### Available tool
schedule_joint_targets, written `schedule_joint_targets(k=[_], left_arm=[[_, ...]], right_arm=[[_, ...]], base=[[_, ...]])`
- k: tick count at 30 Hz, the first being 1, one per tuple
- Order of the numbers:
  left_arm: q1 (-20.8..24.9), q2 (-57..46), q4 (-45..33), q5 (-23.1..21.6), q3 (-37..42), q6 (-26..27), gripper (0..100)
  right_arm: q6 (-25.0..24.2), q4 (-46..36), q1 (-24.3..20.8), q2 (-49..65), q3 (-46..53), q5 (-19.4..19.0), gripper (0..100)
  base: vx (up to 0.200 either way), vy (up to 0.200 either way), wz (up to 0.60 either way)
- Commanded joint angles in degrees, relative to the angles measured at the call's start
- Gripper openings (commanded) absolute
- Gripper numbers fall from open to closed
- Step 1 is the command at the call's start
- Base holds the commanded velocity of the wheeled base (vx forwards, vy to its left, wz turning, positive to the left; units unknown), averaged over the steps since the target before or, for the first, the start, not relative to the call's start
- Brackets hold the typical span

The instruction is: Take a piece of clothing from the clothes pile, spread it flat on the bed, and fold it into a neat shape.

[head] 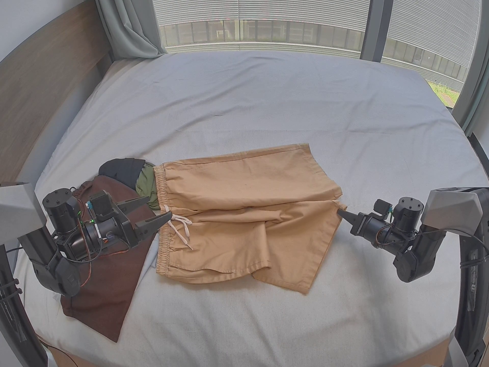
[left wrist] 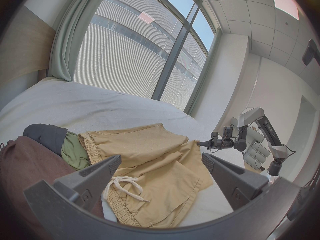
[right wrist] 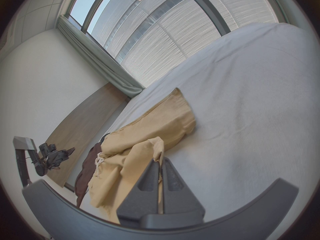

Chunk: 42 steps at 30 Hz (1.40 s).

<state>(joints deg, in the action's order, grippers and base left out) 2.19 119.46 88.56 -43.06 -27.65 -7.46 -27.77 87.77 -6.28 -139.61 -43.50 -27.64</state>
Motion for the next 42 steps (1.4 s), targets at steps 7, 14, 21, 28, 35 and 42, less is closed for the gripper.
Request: schedule_joint_targets(k=[7,14,21,28,35,42], left_arm=[[0.1,0.2,0.0,0.0,0.0,-0.4,100],[0.1,0.1,0.0,0.0,0.0,-0.5,100],[0.1,0.2,0.0,0.0,-0.1,-0.5,100],[0.0,0.2,0.0,0.0,0.0,-0.4,100],[0.1,0.2,0.0,-0.1,0.0,-0.4,100],[0.0,0.7,0.0,-0.1,-0.1,-0.4,100]], right_arm=[[-0.2,0.5,0.0,-4.4,-7.0,2.7,0],[-0.1,0.6,-1.0,-6.4,-9.1,4.7,0],[0.0,0.6,-1.0,-6.4,-9.3,4.7,0],[1.3,0.6,-2.1,-3.8,-5.9,4.5,100],[2.9,0.5,-2.7,1.4,3.9,1.3,100],[6.1,0.4,-3.3,1.4,9.5,-1.0,100]], base=[[0.0,0.0,0.0],[0.0,0.0,0.0],[0.0,0.0,0.0],[0.0,0.0,0.0],[0.0,0.0,0.0],[0.0,0.0,0.0]])
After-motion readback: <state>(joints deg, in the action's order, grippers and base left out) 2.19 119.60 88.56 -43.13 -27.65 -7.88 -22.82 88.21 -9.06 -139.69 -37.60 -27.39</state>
